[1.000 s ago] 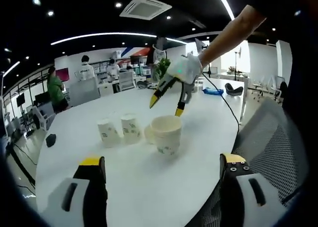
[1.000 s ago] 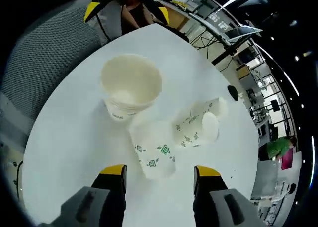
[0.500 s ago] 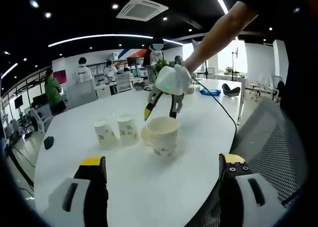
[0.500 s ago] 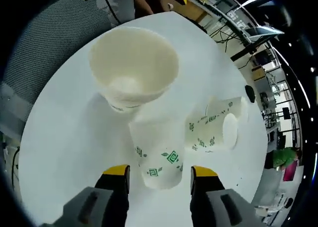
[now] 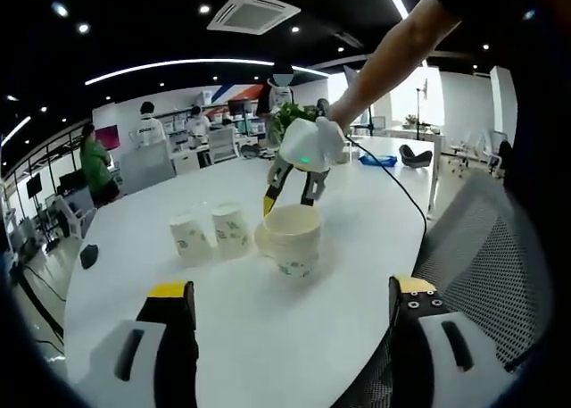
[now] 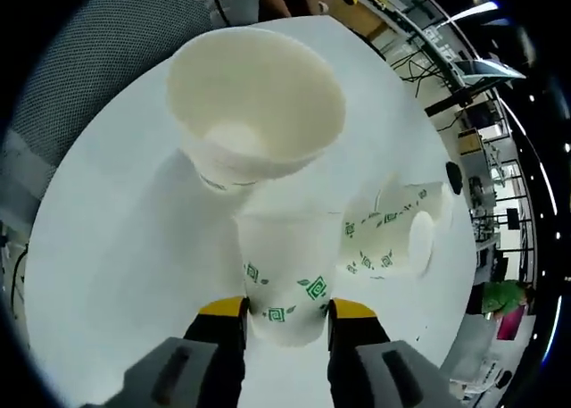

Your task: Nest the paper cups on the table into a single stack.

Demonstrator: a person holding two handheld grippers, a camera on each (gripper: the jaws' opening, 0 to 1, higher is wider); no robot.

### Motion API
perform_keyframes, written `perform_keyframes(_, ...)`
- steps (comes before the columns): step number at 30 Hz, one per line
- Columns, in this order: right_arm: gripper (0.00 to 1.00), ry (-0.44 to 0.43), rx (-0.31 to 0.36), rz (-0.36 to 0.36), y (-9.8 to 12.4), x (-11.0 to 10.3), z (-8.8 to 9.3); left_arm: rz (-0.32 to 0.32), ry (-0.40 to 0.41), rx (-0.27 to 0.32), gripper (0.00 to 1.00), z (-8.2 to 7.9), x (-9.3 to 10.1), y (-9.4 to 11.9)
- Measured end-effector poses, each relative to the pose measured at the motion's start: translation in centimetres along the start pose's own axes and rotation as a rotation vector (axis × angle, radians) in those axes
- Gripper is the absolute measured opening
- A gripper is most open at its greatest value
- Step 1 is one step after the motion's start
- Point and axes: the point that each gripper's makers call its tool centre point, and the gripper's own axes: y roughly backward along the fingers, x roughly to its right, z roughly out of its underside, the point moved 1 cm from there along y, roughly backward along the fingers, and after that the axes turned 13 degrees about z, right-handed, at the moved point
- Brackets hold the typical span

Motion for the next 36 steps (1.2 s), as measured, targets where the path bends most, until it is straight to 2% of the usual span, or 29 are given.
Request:
perform_keyframes(5,0.33,-0.010,-0.023,0.027,0.7,0.1,1.0,0.003,-0.001,-0.001,0.88,-0.1,0.1,-0.1)
perform_keyframes(9,0.33,-0.060,-0.044,0.064,1.9,0.4,1.8,0.005,-0.005,0.005,0.88,-0.3,0.3,-0.1)
perform_keyframes(16,0.33,-0.192,-0.060,0.125,3.3,0.7,2.6,0.007,0.006,0.032,0.87,-0.9,0.3,0.1)
perform_keyframes(17,0.33,-0.229,-0.059,0.132,3.7,0.7,2.5,0.010,0.003,0.032,0.86,-1.0,0.4,0.0)
perform_keyframes(21,0.33,-0.288,-0.052,0.164,4.4,0.9,2.4,0.013,0.012,0.039,0.83,-1.5,0.3,0.2)
perform_keyframes(25,0.33,-0.398,-0.034,0.201,5.4,1.2,1.9,0.001,0.021,0.049,0.79,-2.2,-0.2,0.4)
perform_keyframes(28,0.33,-0.458,-0.025,0.227,5.8,1.4,1.8,-0.009,0.030,0.054,0.74,-3.0,-0.9,0.4)
perform_keyframes(30,0.33,-0.528,-0.008,0.251,6.5,1.6,1.3,0.002,0.056,0.076,0.68,-4.3,-1.5,0.2)
perform_keyframes(33,0.33,-0.621,0.026,0.279,7.4,2.0,0.3,0.014,0.040,0.110,0.63,-6.3,-2.1,-0.2)
perform_keyframes(36,0.33,-0.678,0.044,0.301,7.9,2.4,-0.1,0.030,0.033,0.127,0.60,-8.0,-2.5,-0.9)
